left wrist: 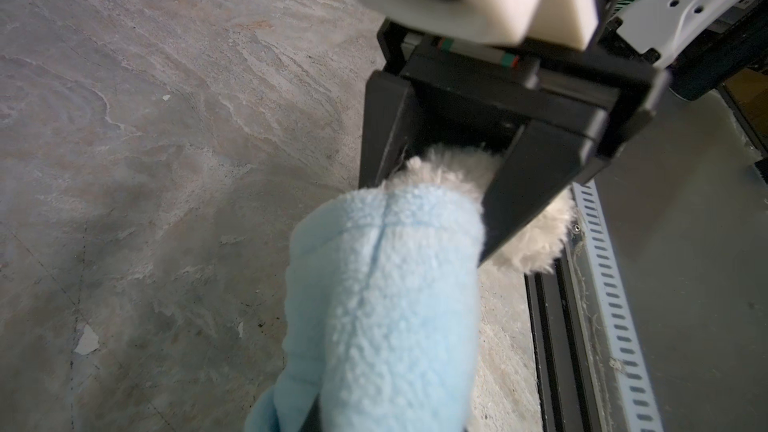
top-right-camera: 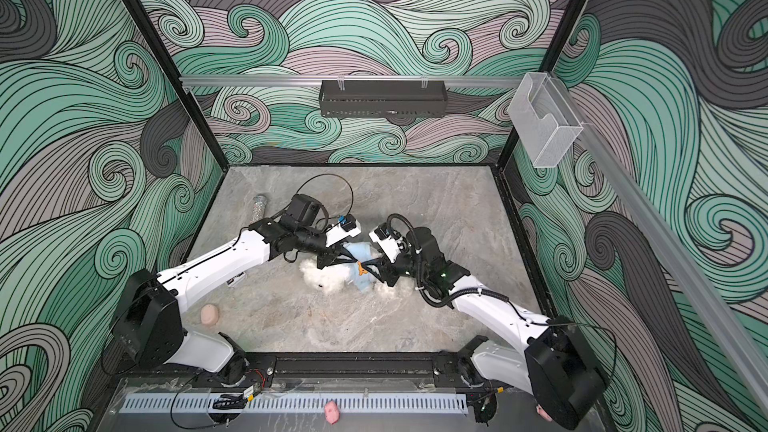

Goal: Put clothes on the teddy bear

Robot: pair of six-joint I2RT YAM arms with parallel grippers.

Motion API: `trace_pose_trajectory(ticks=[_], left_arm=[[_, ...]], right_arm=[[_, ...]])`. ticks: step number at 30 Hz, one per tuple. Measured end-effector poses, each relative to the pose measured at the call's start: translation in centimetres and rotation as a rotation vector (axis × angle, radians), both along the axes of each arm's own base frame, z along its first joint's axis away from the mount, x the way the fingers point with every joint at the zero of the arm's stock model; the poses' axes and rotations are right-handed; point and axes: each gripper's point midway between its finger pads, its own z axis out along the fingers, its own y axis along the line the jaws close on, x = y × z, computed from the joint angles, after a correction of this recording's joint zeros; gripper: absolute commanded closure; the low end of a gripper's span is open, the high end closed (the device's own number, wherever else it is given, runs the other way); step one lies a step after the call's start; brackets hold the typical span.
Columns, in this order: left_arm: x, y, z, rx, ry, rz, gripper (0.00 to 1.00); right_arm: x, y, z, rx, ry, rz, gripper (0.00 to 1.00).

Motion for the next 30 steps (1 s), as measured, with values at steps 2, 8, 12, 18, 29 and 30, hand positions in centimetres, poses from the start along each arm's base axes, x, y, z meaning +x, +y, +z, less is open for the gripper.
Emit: trace_pose_trajectory(ticks=[2, 8, 12, 18, 29, 30], left_arm=[[0.1, -0.1, 0.2, -0.01, -0.006, -0.003, 0.58], [-0.2, 0.4, 1.2, -0.019, -0.014, 0.005, 0.33], [-0.5, 1.9, 4.0, -0.023, -0.093, 0.063, 0.35], [-1.1, 3.6, 7.8, -0.06, -0.223, 0.104, 0.71], [0.2, 3.0, 3.6, 0.081, -0.127, 0.045, 0.87], [0.2, 2.9, 3.5, 0.084, -0.127, 0.04, 0.87]], right_arm=[[-0.3, -0.1, 0.1, 0.006, -0.006, -0.003, 0.79], [-0.6, -0.7, -0.1, -0.016, -0.034, -0.016, 0.84], [-0.4, -1.1, -0.8, -0.038, -0.033, -0.035, 0.86], [-0.6, -1.3, -1.2, -0.061, -0.036, -0.041, 0.86], [-0.8, -1.4, -1.3, -0.069, -0.039, -0.038, 0.86], [-0.8, -1.4, -1.2, -0.068, -0.04, -0.038, 0.86]])
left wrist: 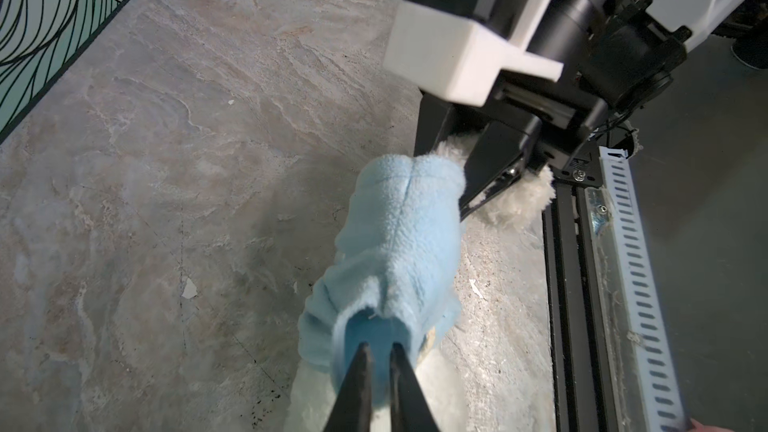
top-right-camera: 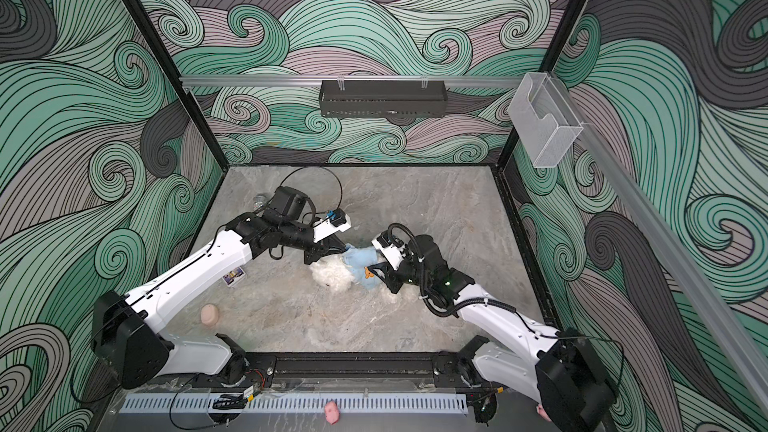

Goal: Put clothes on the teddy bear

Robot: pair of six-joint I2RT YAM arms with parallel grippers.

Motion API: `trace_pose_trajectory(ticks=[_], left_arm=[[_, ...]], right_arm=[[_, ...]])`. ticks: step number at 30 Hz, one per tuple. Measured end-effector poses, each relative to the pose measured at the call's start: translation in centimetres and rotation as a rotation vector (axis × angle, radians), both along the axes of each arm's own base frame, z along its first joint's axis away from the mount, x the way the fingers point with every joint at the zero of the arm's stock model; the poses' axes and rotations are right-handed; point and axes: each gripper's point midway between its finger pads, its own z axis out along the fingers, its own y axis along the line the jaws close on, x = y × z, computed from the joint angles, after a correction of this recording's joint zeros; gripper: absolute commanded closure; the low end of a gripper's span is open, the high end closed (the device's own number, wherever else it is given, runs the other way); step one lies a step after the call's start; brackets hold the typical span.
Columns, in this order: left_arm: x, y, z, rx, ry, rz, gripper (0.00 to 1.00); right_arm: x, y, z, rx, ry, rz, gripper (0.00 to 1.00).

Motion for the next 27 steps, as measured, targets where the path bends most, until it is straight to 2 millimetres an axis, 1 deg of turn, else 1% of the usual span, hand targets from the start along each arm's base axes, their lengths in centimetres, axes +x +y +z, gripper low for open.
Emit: trace_pose_trajectory(ticks=[4, 8, 14, 17, 21, 27], left_arm=[[0.3, -0.3, 0.1, 0.009, 0.003, -0.02, 0.88], [-0.1, -0.8, 0.3, 0.0, 0.028, -0.062, 0.86], [-0.9, -0.9, -1.3, 0.021, 0.102, -0.103, 0.85], [-1.0, -0.9, -1.7, 0.026, 0.119, -0.112, 0.85], [-0.8, -1.1, -2.0, 0.028, 0.126, -0.111, 0.85], [0.0, -1.7, -2.2, 0.014, 0.143, -0.1, 0.85]], right_arm=[[-0.1, 0.0, 0.1, 0.001, -0.003, 0.003, 0.86], [-0.2, 0.1, 0.1, 0.0, -0.001, 0.004, 0.87], [-0.2, 0.0, 0.0, -0.001, 0.0, 0.004, 0.87], [-0.2, 0.1, 0.0, 0.0, 0.001, 0.004, 0.87], [-0.2, 0.1, 0.1, 0.001, 0.001, 0.005, 0.87], [-0.2, 0.1, 0.1, 0.002, 0.003, 0.004, 0.87]])
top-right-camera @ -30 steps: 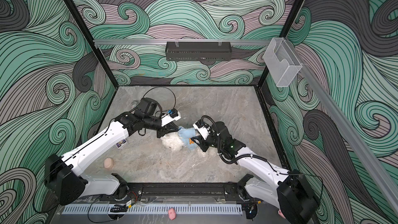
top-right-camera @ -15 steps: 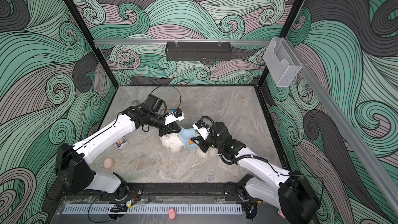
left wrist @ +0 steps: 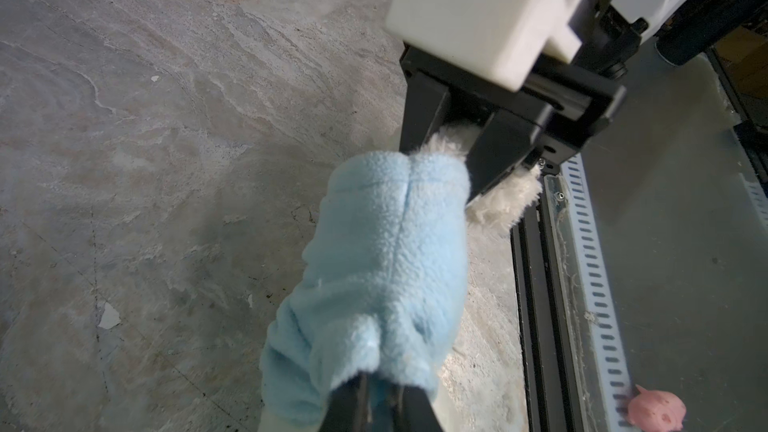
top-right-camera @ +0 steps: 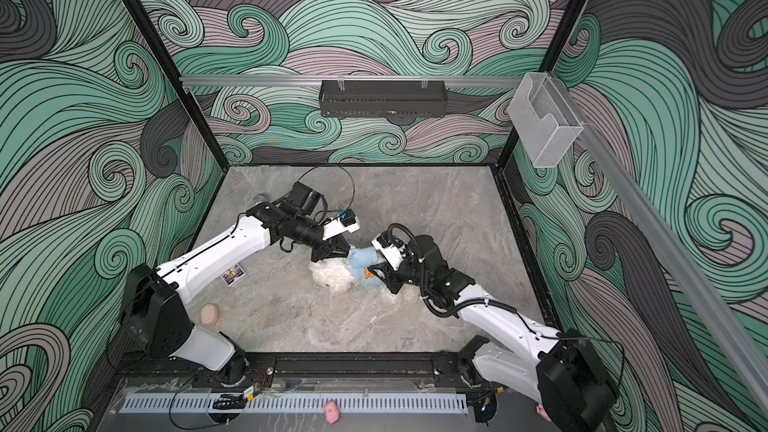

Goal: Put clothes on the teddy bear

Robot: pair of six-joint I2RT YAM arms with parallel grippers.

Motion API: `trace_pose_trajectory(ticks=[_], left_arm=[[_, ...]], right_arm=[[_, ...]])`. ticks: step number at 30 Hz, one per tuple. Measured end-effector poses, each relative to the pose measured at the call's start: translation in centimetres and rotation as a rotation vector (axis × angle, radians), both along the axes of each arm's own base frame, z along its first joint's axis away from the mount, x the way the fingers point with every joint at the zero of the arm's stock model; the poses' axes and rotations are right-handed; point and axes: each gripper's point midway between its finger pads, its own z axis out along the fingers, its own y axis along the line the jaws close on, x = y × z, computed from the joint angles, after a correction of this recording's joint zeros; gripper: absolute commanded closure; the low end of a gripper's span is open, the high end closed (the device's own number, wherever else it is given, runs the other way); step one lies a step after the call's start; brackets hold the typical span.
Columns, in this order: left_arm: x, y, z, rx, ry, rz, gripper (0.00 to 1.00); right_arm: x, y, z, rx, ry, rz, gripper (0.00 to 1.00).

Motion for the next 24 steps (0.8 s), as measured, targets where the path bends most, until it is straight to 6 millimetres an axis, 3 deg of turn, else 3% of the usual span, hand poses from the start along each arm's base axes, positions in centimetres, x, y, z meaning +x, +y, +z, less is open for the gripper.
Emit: trace_pose_trajectory(ticks=[13, 24], left_arm=[[-2.3, -0.8, 0.6, -0.062, 0.091, -0.116, 0.74], [-3.1, -1.3, 0.6, -0.071, 0.111, -0.165, 0.64]], right_arm=[[-0.3, 0.2, 0.1, 0.005, 0.0, 0.015, 0.88], [-0.4, 0.5, 0.2, 0.013, 0.01, 0.03, 0.9]])
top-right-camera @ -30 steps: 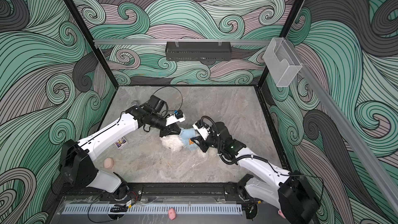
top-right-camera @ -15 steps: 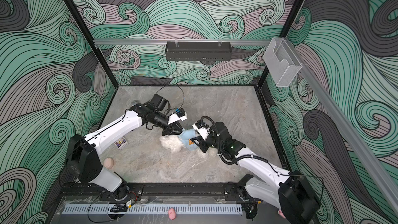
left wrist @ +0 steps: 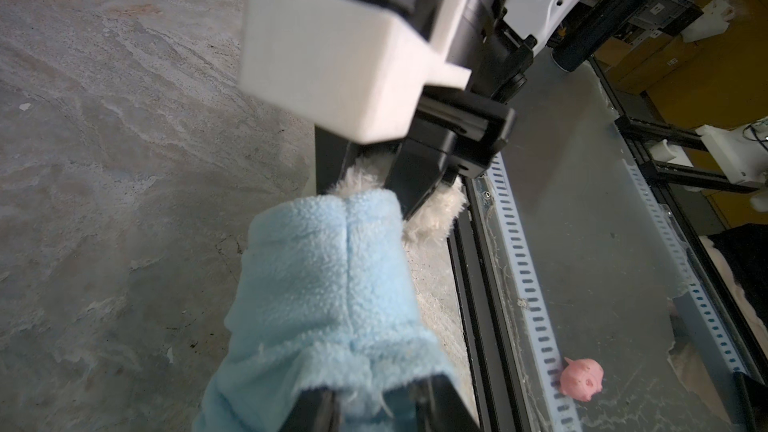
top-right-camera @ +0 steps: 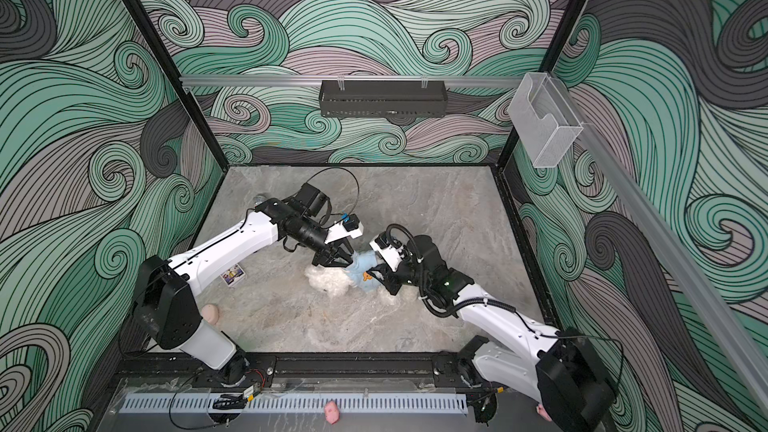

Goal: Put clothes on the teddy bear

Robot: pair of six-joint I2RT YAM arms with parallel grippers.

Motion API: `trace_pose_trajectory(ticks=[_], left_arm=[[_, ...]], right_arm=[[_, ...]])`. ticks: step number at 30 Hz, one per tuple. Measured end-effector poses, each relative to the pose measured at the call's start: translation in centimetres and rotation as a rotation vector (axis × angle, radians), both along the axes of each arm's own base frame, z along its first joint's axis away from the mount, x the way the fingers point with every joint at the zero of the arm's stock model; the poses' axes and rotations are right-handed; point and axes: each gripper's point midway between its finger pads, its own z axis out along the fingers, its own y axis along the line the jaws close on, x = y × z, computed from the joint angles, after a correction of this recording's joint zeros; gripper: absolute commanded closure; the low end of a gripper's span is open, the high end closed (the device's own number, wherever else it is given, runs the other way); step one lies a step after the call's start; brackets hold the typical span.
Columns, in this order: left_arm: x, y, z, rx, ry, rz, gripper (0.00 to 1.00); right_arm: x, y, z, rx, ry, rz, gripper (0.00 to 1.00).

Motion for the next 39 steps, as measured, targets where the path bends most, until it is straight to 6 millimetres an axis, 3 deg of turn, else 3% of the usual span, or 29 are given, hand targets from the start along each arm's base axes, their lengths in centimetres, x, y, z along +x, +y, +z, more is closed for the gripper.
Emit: trace_pose_trajectory(ticks=[4, 13, 22, 27, 30, 35, 39], left_arm=[[-0.1, -0.1, 0.2, -0.014, 0.005, -0.004, 0.63], [0.9, -0.9, -0.3, -0.021, 0.009, 0.051, 0.72], [1.2, -2.1, -0.1, -0.057, 0.034, 0.07, 0.64], [1.0, -3.0, -1.3, -0.043, 0.059, 0.053, 0.62], [0.8, -3.5, -2.2, -0.029, 0.074, 0.041, 0.7], [1.2, -4.5, -2.7, -0.03, 0.1, 0.063, 0.97], [2.2, -5.0, -2.1, -0.065, 0.113, 0.137, 1.0]], right_arm=[[0.1, 0.2, 0.1, 0.006, 0.001, 0.001, 0.9], [0.3, 0.5, 0.5, 0.035, 0.042, -0.015, 0.91], [0.6, 0.7, 1.0, 0.074, 0.075, -0.045, 0.92], [0.7, 0.4, 0.5, 0.06, 0.101, -0.07, 0.91], [0.6, 0.1, -0.3, 0.033, 0.129, -0.086, 0.91], [0.9, -0.5, -1.0, 0.004, 0.142, -0.128, 0.93], [2.1, -1.4, -0.8, -0.01, 0.107, -0.201, 0.96]])
